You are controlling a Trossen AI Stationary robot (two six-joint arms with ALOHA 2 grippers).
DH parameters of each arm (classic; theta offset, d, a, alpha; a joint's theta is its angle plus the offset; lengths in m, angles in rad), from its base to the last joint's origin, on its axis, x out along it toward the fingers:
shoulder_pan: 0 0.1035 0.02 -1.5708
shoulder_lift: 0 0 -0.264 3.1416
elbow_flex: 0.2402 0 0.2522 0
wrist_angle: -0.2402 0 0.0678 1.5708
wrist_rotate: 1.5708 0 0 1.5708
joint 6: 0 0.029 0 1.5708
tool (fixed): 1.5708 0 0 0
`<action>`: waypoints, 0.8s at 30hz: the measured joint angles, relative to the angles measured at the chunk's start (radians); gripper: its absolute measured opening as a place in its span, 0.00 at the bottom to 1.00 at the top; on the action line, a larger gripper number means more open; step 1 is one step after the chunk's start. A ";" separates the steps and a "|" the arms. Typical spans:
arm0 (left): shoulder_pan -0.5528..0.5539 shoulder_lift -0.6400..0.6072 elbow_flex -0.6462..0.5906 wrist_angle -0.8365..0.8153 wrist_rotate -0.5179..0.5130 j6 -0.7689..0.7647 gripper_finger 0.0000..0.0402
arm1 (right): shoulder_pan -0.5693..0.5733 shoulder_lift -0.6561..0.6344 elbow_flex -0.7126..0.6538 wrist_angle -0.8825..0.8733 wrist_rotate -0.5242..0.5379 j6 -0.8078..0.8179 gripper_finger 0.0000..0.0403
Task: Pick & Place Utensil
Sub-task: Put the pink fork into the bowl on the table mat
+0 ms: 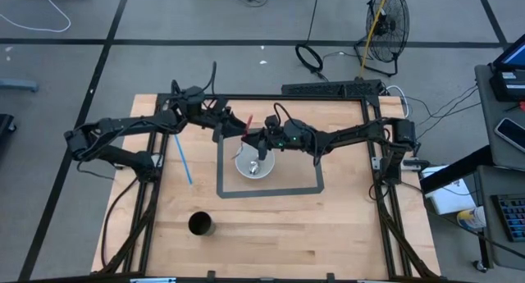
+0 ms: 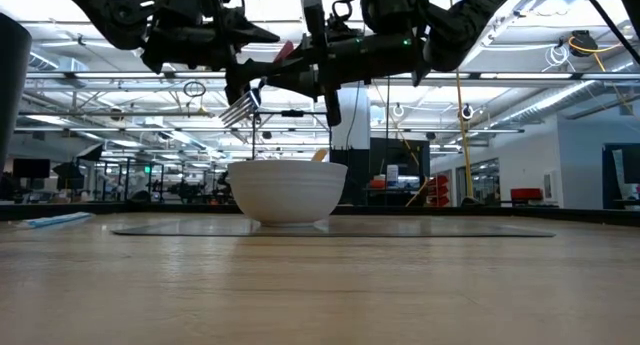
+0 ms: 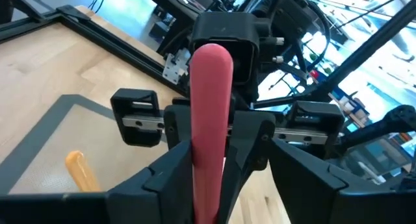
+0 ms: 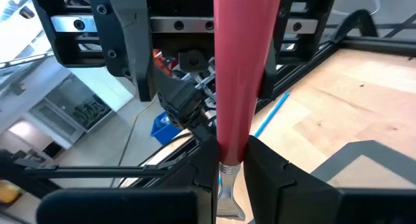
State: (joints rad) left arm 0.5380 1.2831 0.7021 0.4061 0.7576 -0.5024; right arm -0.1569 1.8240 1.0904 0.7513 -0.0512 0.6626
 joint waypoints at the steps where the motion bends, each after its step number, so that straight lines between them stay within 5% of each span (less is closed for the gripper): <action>1: -0.004 0.000 0.000 0.000 -0.005 0.001 0.52 | -0.002 0.000 0.000 0.000 -0.006 0.004 0.10; 7: -0.016 0.000 0.000 -0.029 -0.070 0.032 0.44 | -0.004 0.000 0.000 0.000 -0.006 0.006 0.10; 19: -0.017 0.000 0.000 -0.037 -0.103 0.064 0.03 | 0.001 -0.001 0.000 -0.004 -0.004 0.008 0.09; 24: -0.017 0.000 0.000 -0.036 -0.104 0.064 0.07 | 0.002 -0.001 0.000 -0.003 -0.011 0.005 0.06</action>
State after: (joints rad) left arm 0.5209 1.2827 0.7021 0.3706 0.6540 -0.4385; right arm -0.1547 1.8229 1.0904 0.7486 -0.0623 0.6678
